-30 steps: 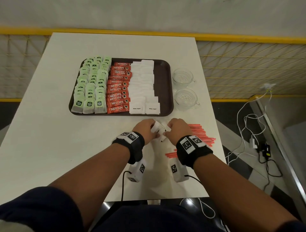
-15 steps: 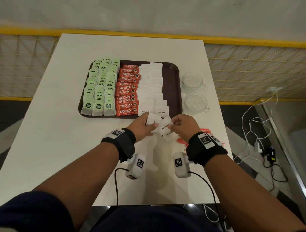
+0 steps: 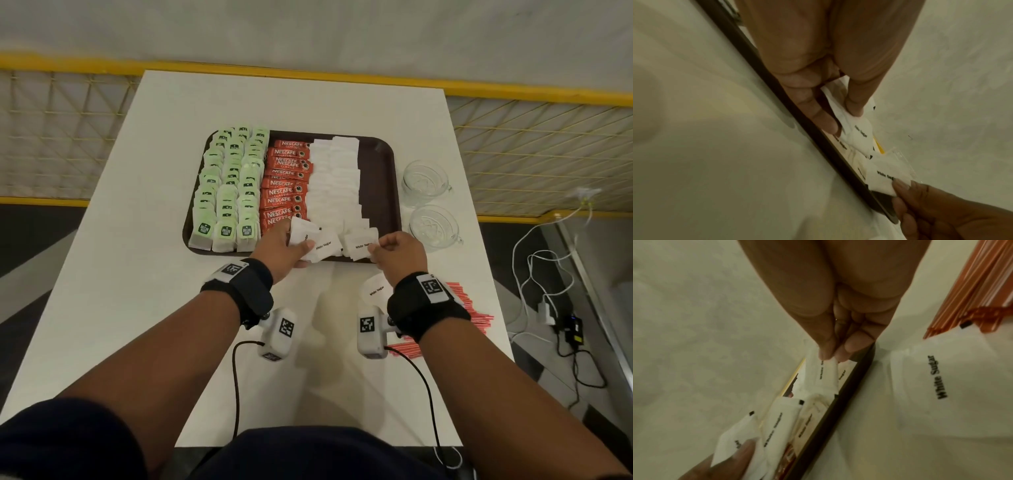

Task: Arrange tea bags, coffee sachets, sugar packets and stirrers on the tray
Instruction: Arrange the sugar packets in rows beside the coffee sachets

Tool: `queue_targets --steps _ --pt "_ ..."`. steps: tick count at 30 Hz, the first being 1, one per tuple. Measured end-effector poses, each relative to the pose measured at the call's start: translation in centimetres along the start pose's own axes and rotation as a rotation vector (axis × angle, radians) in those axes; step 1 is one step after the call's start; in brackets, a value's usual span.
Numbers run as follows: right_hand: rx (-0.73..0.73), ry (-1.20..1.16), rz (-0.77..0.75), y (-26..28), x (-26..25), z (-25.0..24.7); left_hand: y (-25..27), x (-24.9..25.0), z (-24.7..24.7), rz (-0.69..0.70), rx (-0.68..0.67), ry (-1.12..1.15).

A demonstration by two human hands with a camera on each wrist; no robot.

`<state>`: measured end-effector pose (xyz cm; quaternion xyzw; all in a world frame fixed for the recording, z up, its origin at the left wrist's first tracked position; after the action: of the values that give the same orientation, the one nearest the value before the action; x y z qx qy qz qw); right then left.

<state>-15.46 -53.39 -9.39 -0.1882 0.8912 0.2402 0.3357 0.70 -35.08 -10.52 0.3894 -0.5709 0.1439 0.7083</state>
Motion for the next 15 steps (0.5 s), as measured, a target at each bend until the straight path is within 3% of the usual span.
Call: queue_targets --steps 6,15 --pt "0.088 0.154 0.056 -0.4 0.2 0.2 -1.1 -0.2 -1.8 -0.004 0.02 -0.005" --pt "0.068 0.314 0.077 -0.6 0.4 1.1 -2.3 0.6 -1.5 0.011 -0.032 -0.041"
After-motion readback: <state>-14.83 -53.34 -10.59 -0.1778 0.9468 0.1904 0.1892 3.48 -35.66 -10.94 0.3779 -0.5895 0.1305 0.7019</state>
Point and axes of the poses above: each hand's wrist, its own y-axis away from the middle knuckle, its own z-axis out of the palm, x = y × z, the point moved 10 cm from there along -y, towards the middle knuckle, and after that the axes turned 9 degrees about y, right-handed, at the moved point
